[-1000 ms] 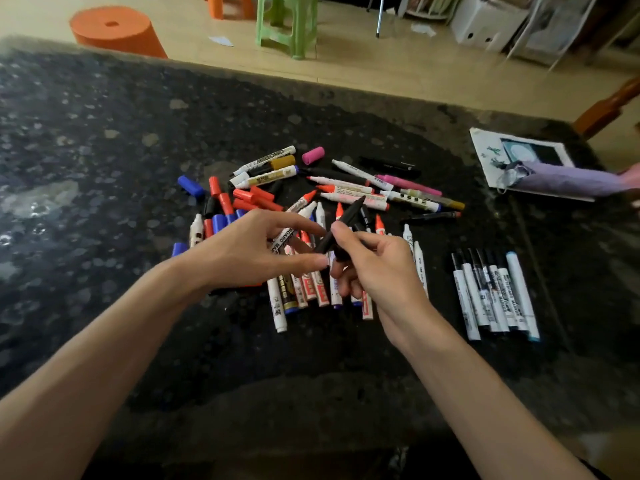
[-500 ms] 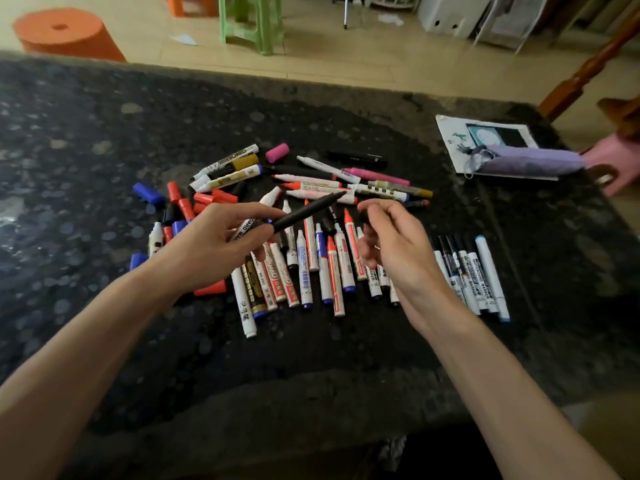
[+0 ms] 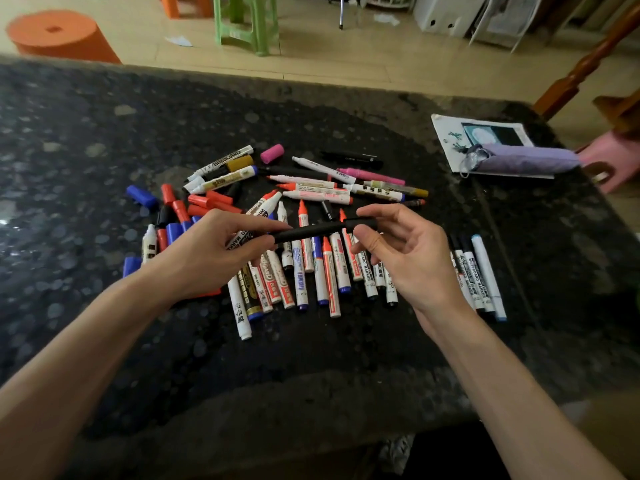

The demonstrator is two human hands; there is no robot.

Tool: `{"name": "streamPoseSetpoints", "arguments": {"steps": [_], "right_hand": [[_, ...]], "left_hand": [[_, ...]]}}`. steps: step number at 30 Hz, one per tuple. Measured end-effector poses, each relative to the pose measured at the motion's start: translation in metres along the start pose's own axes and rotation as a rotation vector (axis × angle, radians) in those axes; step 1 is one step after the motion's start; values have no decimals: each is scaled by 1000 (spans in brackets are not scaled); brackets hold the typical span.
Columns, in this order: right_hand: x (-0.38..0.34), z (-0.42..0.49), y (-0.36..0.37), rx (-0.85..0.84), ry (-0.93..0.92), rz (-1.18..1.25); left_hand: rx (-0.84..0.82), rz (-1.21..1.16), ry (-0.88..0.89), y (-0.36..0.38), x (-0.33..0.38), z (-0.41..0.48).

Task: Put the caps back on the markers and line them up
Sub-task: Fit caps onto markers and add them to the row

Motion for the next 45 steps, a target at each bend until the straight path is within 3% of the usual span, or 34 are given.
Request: {"name": "streamPoseSetpoints", "arguments": {"steps": [9,14,17,32,45], "right_hand": [[-1,3,1,-15,-26,60],[-6,5,-2,-113,-45,-12],[-14,3,-2,-156,-126,-88],[-20,-2,-2,-94,-329,-293],[-15,-7,5,-116,-263,-202]], "left_hand": [[104,-27,82,-1,20,0],[107,10,75,0,18,-3],[98,-93,42,3,16,-2],[83,-84,21,2,22,-3],[66,-166,-9,5,21,-6]]}}
Point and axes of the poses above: each hand's wrist, its own z-axis towards the middle knuckle, its own y-axis out of the palm, x = y × z, the point moved 8 cm from there along z, towards the middle knuckle, and after that the axes turned 11 degrees about z, right-handed, at the moved point
